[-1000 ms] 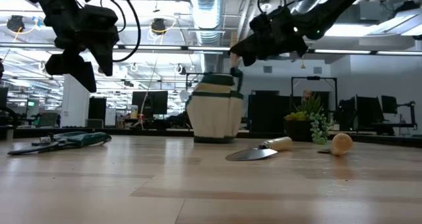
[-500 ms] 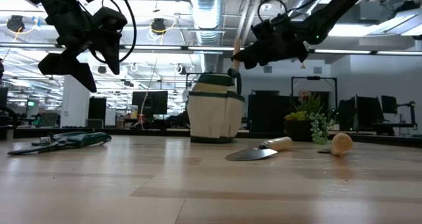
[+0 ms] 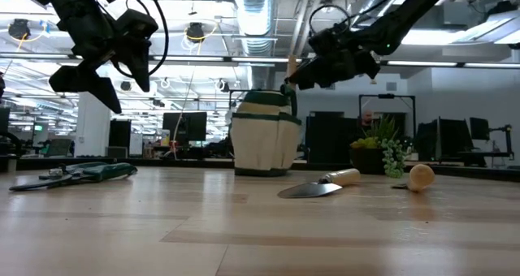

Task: Pick & Place Garden tools in Gardening bag
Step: Put the brown trowel into the brown gardening bag

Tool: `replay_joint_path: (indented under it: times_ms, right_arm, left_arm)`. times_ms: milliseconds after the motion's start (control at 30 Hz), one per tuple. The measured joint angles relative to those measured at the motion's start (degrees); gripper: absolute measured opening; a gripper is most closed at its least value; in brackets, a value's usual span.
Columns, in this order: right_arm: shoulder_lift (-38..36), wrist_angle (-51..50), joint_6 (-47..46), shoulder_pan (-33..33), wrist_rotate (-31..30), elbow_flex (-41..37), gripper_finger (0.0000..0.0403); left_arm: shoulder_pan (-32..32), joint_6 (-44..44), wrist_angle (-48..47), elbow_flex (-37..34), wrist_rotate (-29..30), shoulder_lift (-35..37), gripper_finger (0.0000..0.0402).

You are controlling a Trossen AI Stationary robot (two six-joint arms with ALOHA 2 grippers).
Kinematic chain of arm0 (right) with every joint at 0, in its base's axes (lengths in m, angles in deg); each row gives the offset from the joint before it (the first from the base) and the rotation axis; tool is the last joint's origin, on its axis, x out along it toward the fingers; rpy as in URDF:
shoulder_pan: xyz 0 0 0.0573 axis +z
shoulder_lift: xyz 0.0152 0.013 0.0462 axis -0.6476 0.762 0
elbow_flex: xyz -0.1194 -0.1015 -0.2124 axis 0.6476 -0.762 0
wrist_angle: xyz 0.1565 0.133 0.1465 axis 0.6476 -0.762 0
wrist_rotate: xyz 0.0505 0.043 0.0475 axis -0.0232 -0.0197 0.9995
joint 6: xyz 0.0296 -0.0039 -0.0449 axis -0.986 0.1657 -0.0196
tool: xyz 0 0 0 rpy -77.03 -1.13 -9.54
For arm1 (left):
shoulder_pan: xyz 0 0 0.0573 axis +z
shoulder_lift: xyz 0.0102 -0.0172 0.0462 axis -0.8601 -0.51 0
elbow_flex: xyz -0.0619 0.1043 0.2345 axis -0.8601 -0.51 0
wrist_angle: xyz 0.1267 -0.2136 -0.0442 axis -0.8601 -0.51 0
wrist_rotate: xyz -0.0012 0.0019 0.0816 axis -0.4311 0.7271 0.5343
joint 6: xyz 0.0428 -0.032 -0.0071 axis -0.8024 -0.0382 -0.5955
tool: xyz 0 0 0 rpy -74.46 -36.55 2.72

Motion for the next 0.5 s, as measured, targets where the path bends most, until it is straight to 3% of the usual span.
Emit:
replay_joint_path:
  times_ms: [233, 500]
  right_arm:
    - [5.35, 0.59, -0.52, 0.16, -0.15, -0.07, 0.0061]
    - [5.37, -0.09, -1.89, 0.11, -0.43, -0.02, 0.0083]
  left_arm:
    - [0.0, 0.03, 0.35, 0.0, -0.02, 0.0, 0.0294]
    - [0.0, 0.02, 0.74, 0.0, -0.02, -0.01, 0.0294]
